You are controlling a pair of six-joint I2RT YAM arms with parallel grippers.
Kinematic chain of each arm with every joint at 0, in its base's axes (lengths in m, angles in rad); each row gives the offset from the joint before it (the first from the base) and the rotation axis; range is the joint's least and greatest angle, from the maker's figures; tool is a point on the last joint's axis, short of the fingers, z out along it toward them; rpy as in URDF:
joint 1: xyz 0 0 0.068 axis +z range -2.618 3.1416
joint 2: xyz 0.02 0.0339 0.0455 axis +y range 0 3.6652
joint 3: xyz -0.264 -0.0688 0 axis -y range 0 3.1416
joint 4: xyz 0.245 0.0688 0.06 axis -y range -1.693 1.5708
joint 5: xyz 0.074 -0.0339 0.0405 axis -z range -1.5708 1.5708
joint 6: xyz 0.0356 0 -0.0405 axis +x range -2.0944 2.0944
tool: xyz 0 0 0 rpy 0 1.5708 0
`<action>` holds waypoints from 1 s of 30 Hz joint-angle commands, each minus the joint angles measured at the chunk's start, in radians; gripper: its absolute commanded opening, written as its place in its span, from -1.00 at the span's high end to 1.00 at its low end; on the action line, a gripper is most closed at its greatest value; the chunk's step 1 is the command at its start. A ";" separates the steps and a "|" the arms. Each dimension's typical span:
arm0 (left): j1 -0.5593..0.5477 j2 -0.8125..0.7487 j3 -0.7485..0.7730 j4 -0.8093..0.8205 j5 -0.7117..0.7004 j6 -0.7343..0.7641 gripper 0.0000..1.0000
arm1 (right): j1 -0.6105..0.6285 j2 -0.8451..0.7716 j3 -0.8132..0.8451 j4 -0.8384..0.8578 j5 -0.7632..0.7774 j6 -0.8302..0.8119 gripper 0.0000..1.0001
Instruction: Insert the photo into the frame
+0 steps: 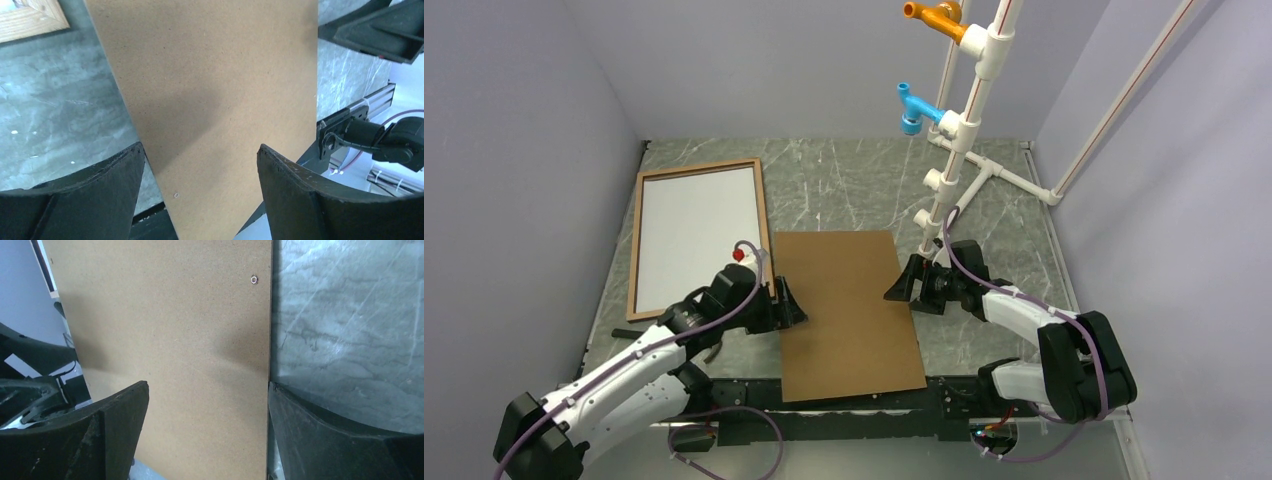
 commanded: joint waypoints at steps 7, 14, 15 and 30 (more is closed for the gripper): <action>-0.097 -0.085 0.160 0.207 0.103 -0.078 -0.63 | 0.035 0.054 -0.065 -0.051 -0.049 -0.010 -0.80; -0.152 -0.068 0.221 0.238 0.046 -0.082 -0.61 | 0.035 0.034 -0.071 -0.056 -0.063 -0.008 -0.80; -0.162 -0.062 0.229 0.240 0.039 -0.081 -0.61 | 0.035 0.030 -0.072 -0.057 -0.065 -0.008 -0.80; -0.193 0.063 0.278 -0.018 -0.146 -0.123 -0.37 | 0.035 0.030 -0.069 -0.065 -0.064 -0.015 -0.80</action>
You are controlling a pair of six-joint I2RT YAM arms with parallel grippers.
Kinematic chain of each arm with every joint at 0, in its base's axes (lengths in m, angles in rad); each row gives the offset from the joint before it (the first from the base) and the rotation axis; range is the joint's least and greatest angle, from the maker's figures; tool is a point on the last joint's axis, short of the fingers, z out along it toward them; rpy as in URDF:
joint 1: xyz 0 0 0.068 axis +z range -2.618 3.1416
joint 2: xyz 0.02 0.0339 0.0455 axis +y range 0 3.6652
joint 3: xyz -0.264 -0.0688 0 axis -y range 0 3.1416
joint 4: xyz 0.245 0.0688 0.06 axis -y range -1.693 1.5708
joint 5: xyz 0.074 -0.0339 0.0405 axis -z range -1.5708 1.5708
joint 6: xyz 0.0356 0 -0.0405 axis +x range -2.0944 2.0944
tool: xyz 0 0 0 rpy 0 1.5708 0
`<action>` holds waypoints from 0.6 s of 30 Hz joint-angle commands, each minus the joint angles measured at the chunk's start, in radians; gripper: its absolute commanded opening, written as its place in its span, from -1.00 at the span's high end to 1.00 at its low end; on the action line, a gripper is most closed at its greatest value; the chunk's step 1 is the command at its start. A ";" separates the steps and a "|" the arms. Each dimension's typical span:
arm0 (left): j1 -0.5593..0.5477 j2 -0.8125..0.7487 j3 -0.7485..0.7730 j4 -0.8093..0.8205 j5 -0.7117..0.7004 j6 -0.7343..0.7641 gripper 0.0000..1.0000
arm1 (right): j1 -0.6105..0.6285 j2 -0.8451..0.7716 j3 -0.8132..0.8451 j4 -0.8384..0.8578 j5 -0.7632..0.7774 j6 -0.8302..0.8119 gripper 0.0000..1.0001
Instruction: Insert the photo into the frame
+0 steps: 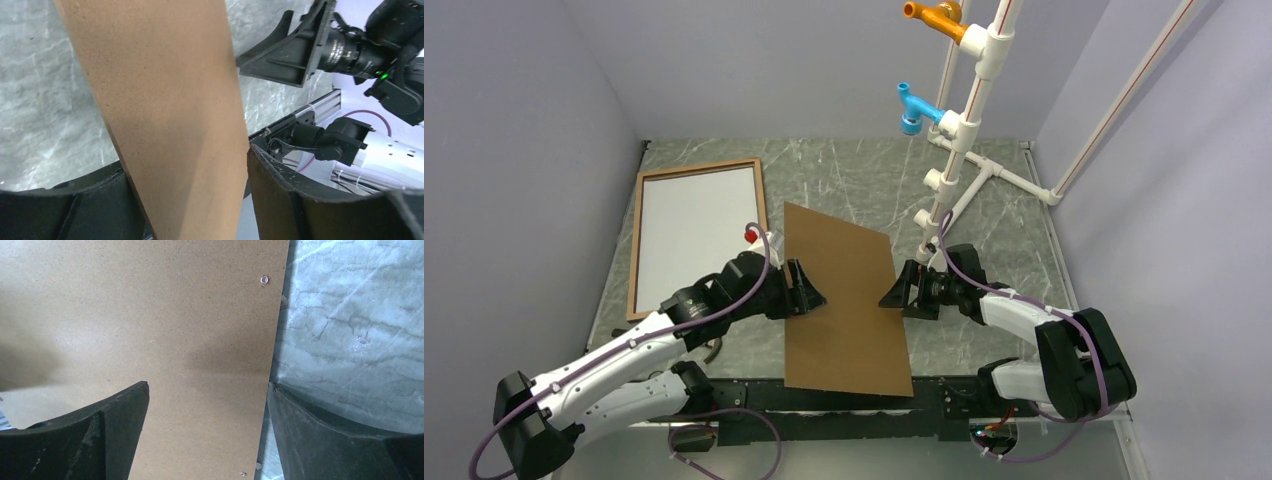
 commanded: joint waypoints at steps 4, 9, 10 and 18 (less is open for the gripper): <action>-0.007 -0.009 0.068 -0.070 -0.060 -0.019 -0.23 | 0.013 0.021 -0.040 -0.121 0.023 -0.022 -0.80; -0.007 -0.026 0.062 -0.091 -0.083 -0.024 0.10 | 0.013 0.013 -0.032 -0.130 0.021 -0.024 -0.81; -0.007 -0.026 0.060 -0.096 -0.086 -0.026 0.25 | 0.012 0.008 -0.028 -0.136 0.021 -0.025 -0.82; -0.008 -0.009 0.043 -0.119 -0.113 -0.044 0.82 | 0.014 -0.117 0.061 -0.298 0.116 -0.064 -0.91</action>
